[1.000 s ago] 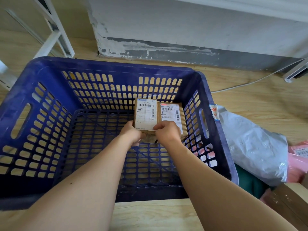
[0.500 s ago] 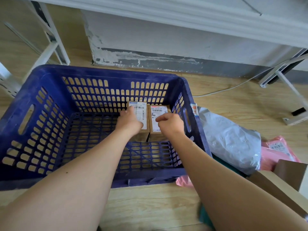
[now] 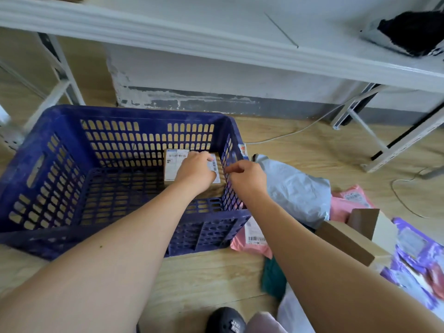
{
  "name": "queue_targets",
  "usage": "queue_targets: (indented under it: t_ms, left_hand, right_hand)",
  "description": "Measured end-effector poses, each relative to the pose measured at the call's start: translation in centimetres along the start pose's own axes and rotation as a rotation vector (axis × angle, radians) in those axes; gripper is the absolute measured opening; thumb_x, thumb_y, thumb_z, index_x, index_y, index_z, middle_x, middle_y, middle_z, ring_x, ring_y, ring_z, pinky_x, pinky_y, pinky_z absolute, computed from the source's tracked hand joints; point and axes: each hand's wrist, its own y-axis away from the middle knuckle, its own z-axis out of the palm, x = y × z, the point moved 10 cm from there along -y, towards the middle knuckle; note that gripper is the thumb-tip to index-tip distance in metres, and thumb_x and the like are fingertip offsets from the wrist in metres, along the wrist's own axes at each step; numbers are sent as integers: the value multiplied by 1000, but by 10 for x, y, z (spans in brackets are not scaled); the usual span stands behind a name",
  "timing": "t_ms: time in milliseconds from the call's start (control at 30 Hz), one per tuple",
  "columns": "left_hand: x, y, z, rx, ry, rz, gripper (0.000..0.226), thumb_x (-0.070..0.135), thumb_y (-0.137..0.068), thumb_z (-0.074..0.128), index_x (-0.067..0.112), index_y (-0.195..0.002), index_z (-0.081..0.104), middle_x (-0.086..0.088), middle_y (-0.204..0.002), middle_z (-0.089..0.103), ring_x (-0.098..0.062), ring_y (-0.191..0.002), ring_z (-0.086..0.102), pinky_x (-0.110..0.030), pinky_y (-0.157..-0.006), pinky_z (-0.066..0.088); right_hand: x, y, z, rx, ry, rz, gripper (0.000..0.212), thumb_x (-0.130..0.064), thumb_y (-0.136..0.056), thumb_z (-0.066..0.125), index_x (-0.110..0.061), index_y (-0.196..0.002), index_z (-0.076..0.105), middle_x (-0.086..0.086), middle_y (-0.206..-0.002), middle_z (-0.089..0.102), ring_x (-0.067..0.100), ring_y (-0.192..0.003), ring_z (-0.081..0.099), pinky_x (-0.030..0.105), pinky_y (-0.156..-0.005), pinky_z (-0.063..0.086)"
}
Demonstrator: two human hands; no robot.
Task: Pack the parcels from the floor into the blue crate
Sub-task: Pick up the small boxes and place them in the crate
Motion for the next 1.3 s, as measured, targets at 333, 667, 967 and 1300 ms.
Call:
queue_targets:
  t_ms: [333, 667, 967, 1300]
  left_hand:
    - [114, 39, 24, -19, -99, 309, 39, 10, -88, 55, 18, -126, 54, -6, -139, 41, -25, -125, 44, -36, -100, 39]
    - [202, 76, 98, -139, -261, 591, 46, 10, -89, 52, 17, -134, 47, -3, -142, 38, -25, -124, 42, -34, -98, 38]
    - [220, 90, 173, -299, -477, 783, 65, 23, -87, 59, 19, -145, 29, -5, -143, 33, -24, -128, 39, -33, -103, 29]
    - [222, 104, 253, -441, -463, 739, 78, 36, -81, 66, 20, -145, 26, -6, -139, 34, -27, -127, 39, -39, -102, 37]
  right_hand:
    - [41, 27, -110, 196, 44, 43, 33, 0, -83, 47, -12, -101, 72, 8, -106, 71, 25, -103, 62, 23, -77, 42]
    - [113, 28, -184, 306, 77, 177, 35, -1, -86, 43, -14, -103, 71, 3, -111, 69, 17, -87, 57, 20, -72, 38]
    - [208, 29, -214, 267, 244, 315, 26, -8, -83, 51, -21, -95, 69, 5, -95, 62, 21, -85, 53, 24, -72, 38]
    - [322, 65, -229, 68, 395, 571, 81, -43, -70, 71, -27, -141, 35, 9, -139, 36, 30, -134, 32, 43, -109, 33]
